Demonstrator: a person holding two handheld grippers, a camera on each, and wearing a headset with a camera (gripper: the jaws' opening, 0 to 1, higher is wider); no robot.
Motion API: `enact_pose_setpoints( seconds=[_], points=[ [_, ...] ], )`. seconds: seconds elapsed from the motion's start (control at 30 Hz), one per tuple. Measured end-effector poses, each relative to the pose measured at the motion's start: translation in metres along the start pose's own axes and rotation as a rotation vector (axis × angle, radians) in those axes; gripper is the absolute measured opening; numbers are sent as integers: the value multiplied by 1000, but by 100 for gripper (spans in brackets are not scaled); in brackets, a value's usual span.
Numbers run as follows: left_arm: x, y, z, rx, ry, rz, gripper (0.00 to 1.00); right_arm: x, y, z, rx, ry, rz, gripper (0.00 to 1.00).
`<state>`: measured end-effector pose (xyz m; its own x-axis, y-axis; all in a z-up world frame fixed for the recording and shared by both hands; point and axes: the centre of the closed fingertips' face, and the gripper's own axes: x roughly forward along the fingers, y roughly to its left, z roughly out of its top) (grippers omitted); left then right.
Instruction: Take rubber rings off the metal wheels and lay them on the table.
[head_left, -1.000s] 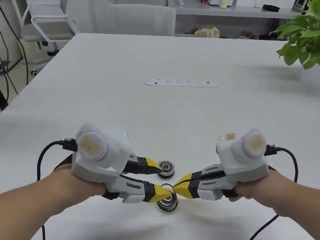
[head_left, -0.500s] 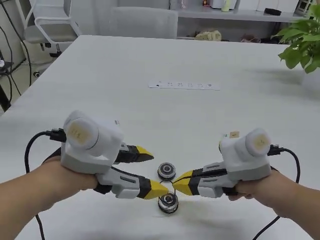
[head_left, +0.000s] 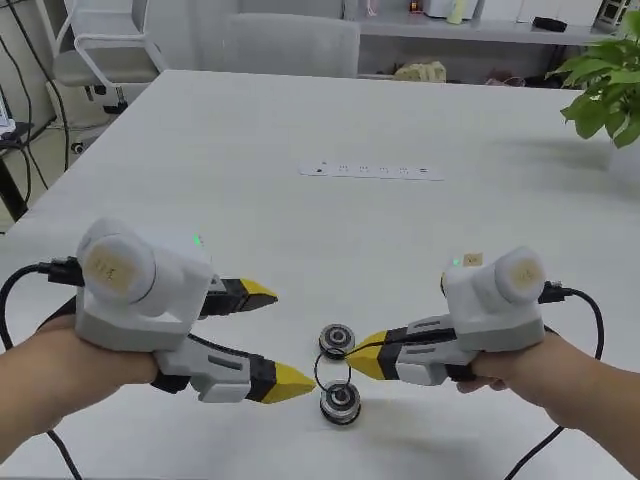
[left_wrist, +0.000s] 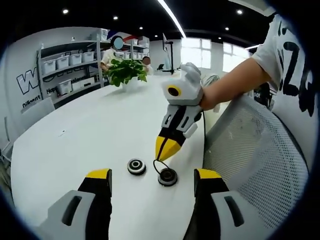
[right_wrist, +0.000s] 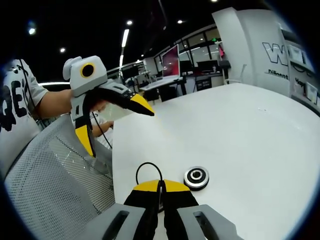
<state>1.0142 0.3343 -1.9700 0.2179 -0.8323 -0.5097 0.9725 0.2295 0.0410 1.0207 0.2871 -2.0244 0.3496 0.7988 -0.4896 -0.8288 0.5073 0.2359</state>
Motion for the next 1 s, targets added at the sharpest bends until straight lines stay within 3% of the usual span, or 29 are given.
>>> enact_pose_setpoints(
  seconds=[0.47, 1.0],
  points=[
    [-22, 1, -2, -57, -37, 39, 68, 1, -1, 5, -11, 14, -2, 0],
    [-34, -1, -12, -83, -38, 69, 70, 16, -1, 13, -13, 29, -7, 0]
  ],
)
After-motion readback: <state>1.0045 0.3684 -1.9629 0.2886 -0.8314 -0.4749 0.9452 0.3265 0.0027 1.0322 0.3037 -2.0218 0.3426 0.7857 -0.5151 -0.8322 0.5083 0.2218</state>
